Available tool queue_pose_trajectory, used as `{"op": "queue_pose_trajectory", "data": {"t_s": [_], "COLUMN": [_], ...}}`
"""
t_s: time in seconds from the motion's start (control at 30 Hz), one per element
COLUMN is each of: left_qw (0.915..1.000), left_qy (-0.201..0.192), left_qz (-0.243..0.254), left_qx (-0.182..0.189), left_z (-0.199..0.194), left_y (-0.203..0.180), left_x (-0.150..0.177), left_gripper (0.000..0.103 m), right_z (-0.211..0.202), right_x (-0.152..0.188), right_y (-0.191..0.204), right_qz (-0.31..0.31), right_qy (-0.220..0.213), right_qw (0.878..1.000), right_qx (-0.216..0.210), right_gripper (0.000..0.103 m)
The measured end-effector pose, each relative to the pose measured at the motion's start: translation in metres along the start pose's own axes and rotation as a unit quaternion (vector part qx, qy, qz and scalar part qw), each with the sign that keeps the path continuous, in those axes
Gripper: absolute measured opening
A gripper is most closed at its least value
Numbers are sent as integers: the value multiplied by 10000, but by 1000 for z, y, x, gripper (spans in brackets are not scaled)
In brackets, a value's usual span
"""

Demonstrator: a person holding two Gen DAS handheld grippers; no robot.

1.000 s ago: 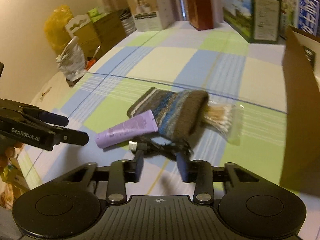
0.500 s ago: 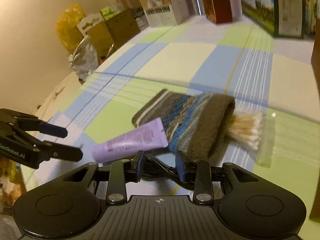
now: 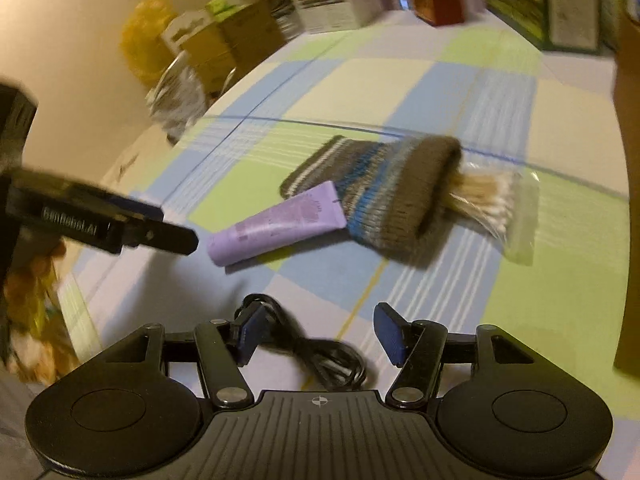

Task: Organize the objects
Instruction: 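Move the left tool toward the purple tube while the right tool closes on the black cable, then close the left tool on the purple tube while the right tool lifts the black cable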

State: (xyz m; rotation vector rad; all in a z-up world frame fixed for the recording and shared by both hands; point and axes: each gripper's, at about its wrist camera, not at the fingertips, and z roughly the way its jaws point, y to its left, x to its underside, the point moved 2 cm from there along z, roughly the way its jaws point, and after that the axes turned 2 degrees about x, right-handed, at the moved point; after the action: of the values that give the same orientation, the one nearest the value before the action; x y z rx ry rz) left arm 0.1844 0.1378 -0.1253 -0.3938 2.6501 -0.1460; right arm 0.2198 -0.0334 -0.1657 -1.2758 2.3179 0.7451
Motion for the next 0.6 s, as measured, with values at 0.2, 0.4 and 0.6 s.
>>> {"op": "queue_pose_trajectory", "data": {"t_s": [0.2,0.4,0.6], "left_qw": [10000,10000,9999], "left_qy": [5,17,39], "left_qz": [36,27,112], "left_qx": [-11,-4,46], "left_z": [-1,-3,-2], "left_y": [-4,-5,-9], "left_x": [1,5,8], "left_gripper": [82,82,82], "right_z": [11,21,10], "right_x": [6,19,18], "right_y": [30,34,-1], "right_qz": [-997,-1386,-232], "right_qy": [220,306,330], "right_qw": [9947,9888,9951], "right_qx": [-149,457,904], "right_gripper": [58,21,12]}}
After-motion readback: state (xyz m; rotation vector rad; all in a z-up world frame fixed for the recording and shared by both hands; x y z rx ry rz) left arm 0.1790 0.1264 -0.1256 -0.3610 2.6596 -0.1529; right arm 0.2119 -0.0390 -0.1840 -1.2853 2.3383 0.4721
